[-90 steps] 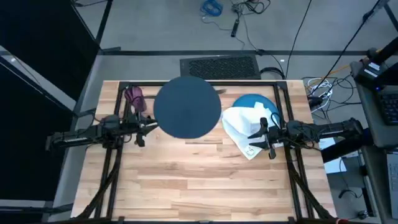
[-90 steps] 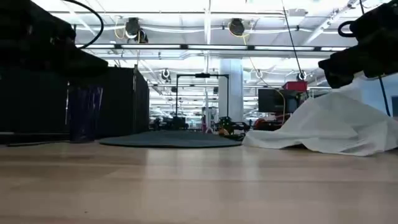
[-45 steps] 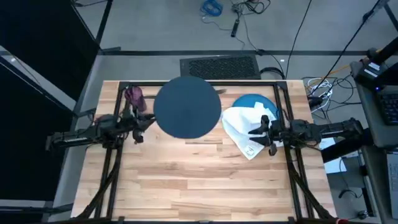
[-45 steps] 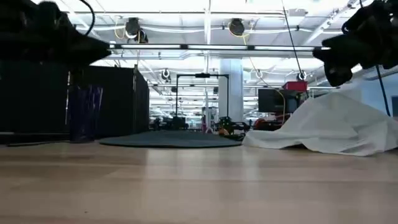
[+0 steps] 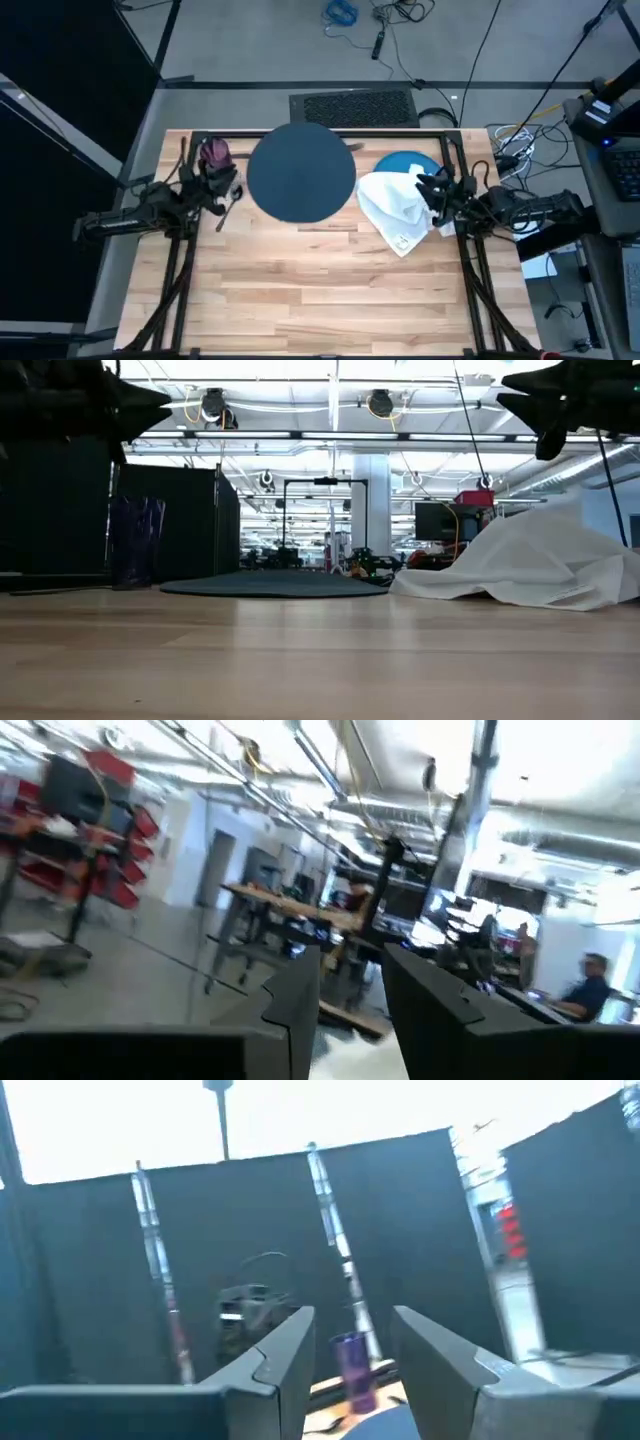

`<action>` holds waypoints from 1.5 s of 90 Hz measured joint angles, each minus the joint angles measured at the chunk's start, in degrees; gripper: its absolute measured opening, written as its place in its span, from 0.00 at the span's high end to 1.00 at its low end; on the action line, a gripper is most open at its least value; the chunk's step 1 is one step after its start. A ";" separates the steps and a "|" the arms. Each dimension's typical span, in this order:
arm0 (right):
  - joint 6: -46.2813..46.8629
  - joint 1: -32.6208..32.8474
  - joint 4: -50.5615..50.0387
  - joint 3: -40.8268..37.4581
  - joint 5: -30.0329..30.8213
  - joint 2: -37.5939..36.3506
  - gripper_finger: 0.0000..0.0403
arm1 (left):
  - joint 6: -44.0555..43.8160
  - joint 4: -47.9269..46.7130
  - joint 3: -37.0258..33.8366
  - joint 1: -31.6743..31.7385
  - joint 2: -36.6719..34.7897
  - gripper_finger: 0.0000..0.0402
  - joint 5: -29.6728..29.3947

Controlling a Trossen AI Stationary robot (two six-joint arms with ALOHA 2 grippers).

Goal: Set table place
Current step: Move the table mat from the top to the center of the table

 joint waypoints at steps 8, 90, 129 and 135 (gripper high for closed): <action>-0.72 -1.10 2.12 0.00 -0.19 1.41 0.69 | 1.31 -0.54 2.44 0.71 2.85 0.76 -1.78; 2.88 -3.76 -9.20 30.56 -15.95 56.94 0.69 | 2.97 -28.33 36.93 8.21 48.90 0.76 -5.50; 6.06 0.06 -1.43 37.09 -21.92 76.75 0.69 | 6.60 -34.21 54.20 26.69 68.26 0.76 -0.33; 5.09 -0.61 -1.95 38.59 -24.61 77.99 0.69 | 7.45 -38.93 60.82 28.91 72.79 0.76 0.46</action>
